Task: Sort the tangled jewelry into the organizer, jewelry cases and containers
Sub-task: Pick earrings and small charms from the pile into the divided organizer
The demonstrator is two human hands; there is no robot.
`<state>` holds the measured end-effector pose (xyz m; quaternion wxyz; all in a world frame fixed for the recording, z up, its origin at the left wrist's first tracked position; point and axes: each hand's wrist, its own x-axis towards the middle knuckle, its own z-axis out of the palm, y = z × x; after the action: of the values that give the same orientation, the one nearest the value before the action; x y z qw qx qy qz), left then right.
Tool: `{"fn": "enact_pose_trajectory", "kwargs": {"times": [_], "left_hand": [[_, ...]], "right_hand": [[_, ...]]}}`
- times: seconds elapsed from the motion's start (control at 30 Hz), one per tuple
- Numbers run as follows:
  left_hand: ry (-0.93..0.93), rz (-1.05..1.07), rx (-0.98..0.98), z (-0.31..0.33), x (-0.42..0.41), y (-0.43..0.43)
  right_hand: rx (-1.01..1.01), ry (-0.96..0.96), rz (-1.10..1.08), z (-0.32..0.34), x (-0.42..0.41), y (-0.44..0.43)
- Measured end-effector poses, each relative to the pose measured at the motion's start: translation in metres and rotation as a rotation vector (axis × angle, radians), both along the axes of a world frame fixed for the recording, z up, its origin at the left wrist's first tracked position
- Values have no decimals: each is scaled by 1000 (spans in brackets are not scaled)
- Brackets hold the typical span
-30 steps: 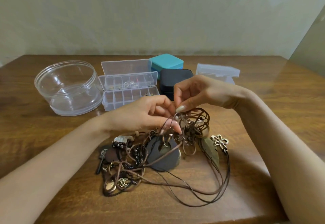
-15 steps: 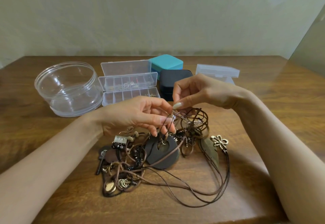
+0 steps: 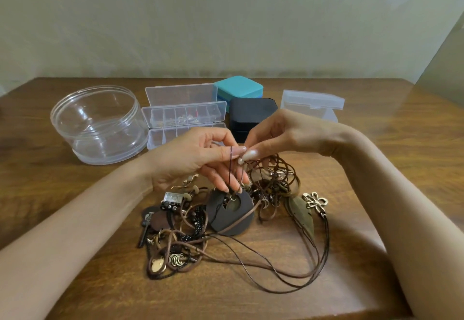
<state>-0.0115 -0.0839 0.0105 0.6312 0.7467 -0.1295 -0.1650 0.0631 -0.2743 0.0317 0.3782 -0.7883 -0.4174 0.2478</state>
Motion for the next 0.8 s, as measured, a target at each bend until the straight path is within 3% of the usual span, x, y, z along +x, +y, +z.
{"fn": "enact_pose_trajectory", "kwargs": {"times": [0.23, 0.43, 0.5, 0.57, 0.67, 0.73, 0.8], "left_hand": [[37, 1, 36, 0, 2, 4], [162, -341, 337, 6, 1, 17], [101, -376, 433, 9, 0, 17], [-49, -250, 486, 10, 1, 14], [-261, 118, 258, 9, 2, 8], [-286, 184, 55, 10, 2, 4], [-274, 188, -21, 9, 0, 0]], "right_hand": [[109, -11, -9, -2, 4, 1], [358, 108, -61, 1, 11, -6], [452, 184, -46, 3, 10, -6], [514, 230, -32, 4, 8, -3], [517, 199, -61, 5, 4, 0], [492, 163, -102, 4, 4, 2], [457, 116, -137, 4, 2, 4]]}}
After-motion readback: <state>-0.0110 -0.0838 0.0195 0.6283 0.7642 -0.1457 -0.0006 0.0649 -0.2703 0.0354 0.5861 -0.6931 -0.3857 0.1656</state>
